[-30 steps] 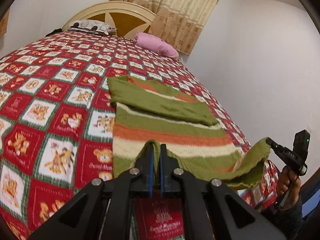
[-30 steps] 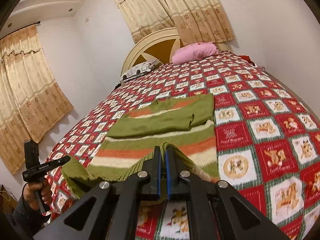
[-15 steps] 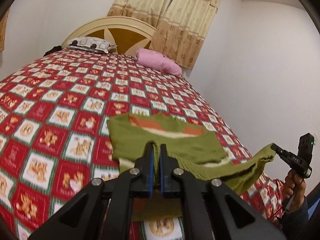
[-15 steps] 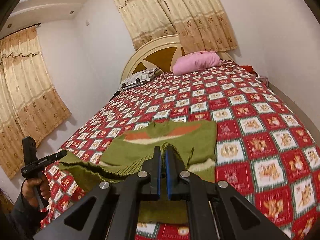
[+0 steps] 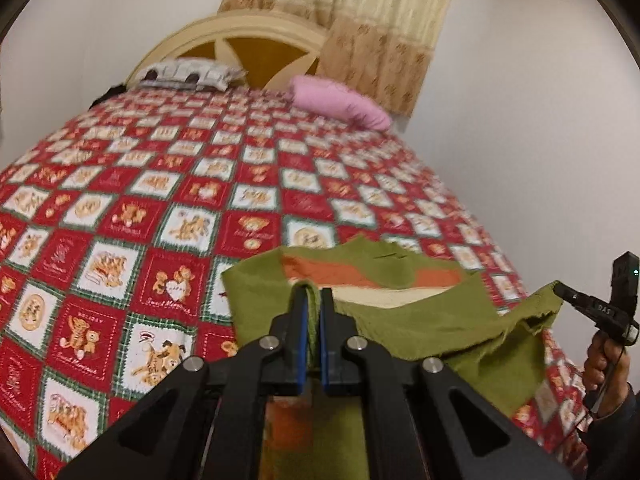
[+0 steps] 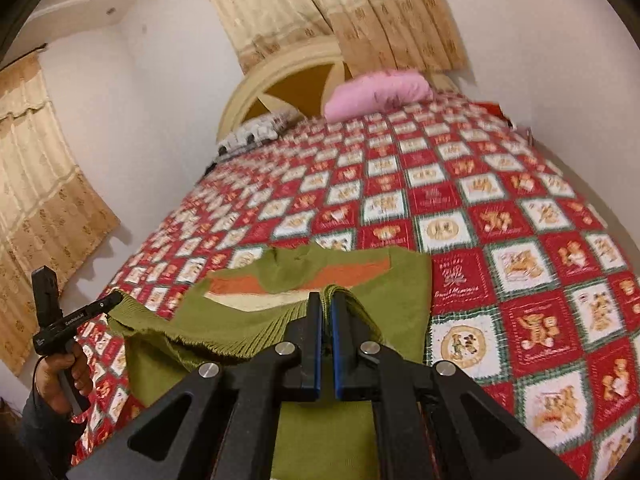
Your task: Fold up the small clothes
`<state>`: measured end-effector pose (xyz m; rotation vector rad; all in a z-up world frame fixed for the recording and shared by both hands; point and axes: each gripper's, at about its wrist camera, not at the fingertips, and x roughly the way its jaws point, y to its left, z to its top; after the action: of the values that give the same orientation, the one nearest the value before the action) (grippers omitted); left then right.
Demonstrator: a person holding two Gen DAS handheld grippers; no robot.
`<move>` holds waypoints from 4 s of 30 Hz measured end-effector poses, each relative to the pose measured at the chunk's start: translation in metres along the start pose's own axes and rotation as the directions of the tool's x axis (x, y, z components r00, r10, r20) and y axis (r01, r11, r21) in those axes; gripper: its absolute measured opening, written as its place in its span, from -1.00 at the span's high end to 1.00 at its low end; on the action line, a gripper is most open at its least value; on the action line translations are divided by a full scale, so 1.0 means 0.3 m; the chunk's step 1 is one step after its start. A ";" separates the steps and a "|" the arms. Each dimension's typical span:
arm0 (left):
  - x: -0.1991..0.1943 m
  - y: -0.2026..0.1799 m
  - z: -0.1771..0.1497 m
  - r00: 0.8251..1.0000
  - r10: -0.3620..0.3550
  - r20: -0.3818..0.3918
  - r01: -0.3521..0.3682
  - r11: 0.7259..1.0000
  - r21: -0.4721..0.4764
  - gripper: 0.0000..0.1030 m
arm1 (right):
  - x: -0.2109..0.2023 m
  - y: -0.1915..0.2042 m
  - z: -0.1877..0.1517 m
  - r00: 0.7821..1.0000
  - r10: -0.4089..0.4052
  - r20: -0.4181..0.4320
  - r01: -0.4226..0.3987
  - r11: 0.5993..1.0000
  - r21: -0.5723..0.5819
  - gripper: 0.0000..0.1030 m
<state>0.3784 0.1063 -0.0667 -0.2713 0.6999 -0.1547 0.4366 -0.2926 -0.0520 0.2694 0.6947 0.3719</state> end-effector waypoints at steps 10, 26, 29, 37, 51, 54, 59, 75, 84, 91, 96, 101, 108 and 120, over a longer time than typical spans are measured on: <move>0.194 0.080 -0.012 0.994 0.074 -0.080 -0.078 0.996 -0.050 0.44 | 0.357 -0.145 0.017 0.985 -0.075 -0.157 0.082 0.996 0.035 0.70; 0.240 -0.055 -0.052 0.988 0.097 -0.120 -0.061 0.960 0.272 -0.45 | 0.376 -0.113 -0.015 0.973 -0.126 -0.194 0.100 0.985 -0.137 -0.05; 0.305 -0.046 -0.059 0.980 0.110 -0.166 -0.062 0.961 0.270 -0.14 | 0.413 -0.086 -0.023 0.963 -0.162 -0.214 0.118 0.972 -0.203 -0.13; 0.261 0.000 -0.034 0.986 0.058 -0.157 -0.025 0.978 0.206 0.89 | 0.476 -0.091 -0.042 0.923 -0.250 -0.291 0.170 0.947 -0.273 0.95; 0.315 0.054 0.147 0.996 0.073 -0.060 -0.065 0.989 0.132 0.89 | 0.390 -0.067 0.174 0.972 -0.218 -0.089 0.199 0.962 -0.184 0.96; 0.400 0.068 0.121 0.990 0.098 -0.105 -0.085 0.989 0.124 0.89 | 0.463 -0.094 0.159 0.961 -0.247 -0.121 0.223 0.958 -0.182 0.96; 0.458 0.077 0.088 0.985 0.113 -0.132 -0.098 0.988 0.116 0.89 | 0.531 -0.156 0.125 0.948 -0.285 -0.141 0.263 0.952 -0.154 0.96; 0.133 0.018 -0.076 0.980 0.199 -0.003 -0.194 0.960 0.203 -0.53 | 0.498 -0.072 0.084 0.939 -0.325 -0.112 0.296 0.929 -0.221 0.51; 0.219 0.033 -0.205 0.969 0.221 -0.110 -0.201 0.965 0.169 -0.55 | 0.681 0.248 -0.123 0.907 -0.142 -0.397 0.012 0.950 -0.313 0.44; 0.213 0.063 -0.233 0.973 0.206 -0.100 -0.196 0.975 0.099 -0.69 | 0.874 0.195 -0.006 0.912 -0.239 -0.334 0.156 0.954 -0.257 0.38; 0.214 0.099 -0.234 0.976 0.189 -0.110 -0.185 0.982 0.042 -0.83 | 0.935 0.206 0.045 0.916 -0.276 -0.292 0.211 0.949 -0.235 0.33; 0.225 0.114 -0.232 0.976 0.174 -0.131 -0.173 0.985 0.022 -0.93 | 0.854 0.201 0.051 0.937 -0.238 -0.255 0.185 0.959 -0.215 0.32; 0.227 0.123 -0.235 0.976 0.168 -0.140 -0.169 0.986 0.004 -0.97 | 0.429 0.170 -0.092 0.978 -0.161 -0.135 0.122 0.959 -0.257 0.13; 0.238 0.107 -0.238 0.964 0.221 -0.147 -0.217 0.975 0.042 -1.00 | 0.231 -0.049 -0.290 0.958 -0.227 -0.173 0.200 0.967 -0.160 0.05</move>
<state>0.3873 0.1068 -0.1723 -0.1568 0.8728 0.0276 0.4312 -0.2665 -0.1610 0.0225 0.8729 0.2391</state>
